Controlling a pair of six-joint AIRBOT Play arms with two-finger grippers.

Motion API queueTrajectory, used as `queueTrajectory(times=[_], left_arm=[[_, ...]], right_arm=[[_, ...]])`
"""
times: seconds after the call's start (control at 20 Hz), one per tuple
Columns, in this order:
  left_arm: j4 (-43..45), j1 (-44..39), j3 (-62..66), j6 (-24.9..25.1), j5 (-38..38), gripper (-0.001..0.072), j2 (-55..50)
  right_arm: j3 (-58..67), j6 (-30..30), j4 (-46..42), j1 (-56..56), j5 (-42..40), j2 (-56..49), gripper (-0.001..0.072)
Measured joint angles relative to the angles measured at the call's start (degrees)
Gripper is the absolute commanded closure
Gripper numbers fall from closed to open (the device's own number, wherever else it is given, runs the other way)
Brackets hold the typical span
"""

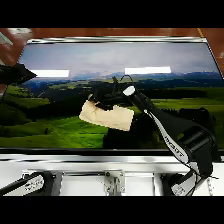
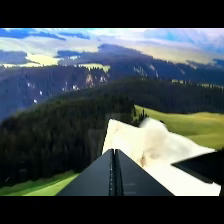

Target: Fold the shirts.

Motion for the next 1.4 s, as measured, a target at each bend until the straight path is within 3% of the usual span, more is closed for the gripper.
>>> queueTrajectory(times=[0.2,0.25,0.35,0.55,0.7,1.0,1.05,1.1,1.15,1.2,1.4], left_arm=[[0.28,-0.76,-0.33,0.44,-0.39,0.0674,0.28],[0.31,-0.76,-0.35,0.52,-0.39,0.0674,0.31],[0.35,-0.90,-0.42,0.63,-0.44,0.0674,0.35],[0.37,-0.94,-0.44,0.76,-0.46,0.0674,0.35],[0.37,-1.01,-0.44,0.79,-0.50,0.0674,0.35],[-0.63,-1.07,-0.44,0.79,-0.52,0.0673,0.35],[-0.76,-1.05,-0.44,0.79,-0.52,0.0674,0.35],[-0.94,-1.07,-0.44,0.79,-0.52,0.0673,0.35],[-0.94,-1.05,-0.44,0.79,-0.52,0.0673,0.35],[-1.01,-1.05,-0.44,0.79,-0.52,0.0674,0.35],[-1.14,-1.07,-0.44,0.79,-0.52,0.0673,0.35]], right_arm=[[0.02,-0.35,-6.47,-5.79,12.07,2.95,0.0138],[0.00,0.48,-10.71,-7.89,16.31,4.31,0.0137],[0.00,3.34,-21.64,-12.02,25.00,6.97,0.0039],[-3.06,7.76,-39.10,-19.52,36.63,10.43,0.0039],[-8.68,8.81,-39.91,-21.92,34.23,11.30,0.0039],[-16.85,6.93,-29.90,-21.22,21.99,7.96,0.0041],[-17.25,6.34,-28.20,-20.61,20.76,7.13,0.0090],[-17.59,5.90,-26.69,-19.96,19.32,6.23,0.0270],[-17.81,5.62,-25.24,-19.37,17.68,5.62,0.0551],[-17.97,5.42,-23.93,-18.88,16.15,5.20,0.0646],[-16.98,0.20,-18.05,-19.63,12.94,6.10,0.0648]])
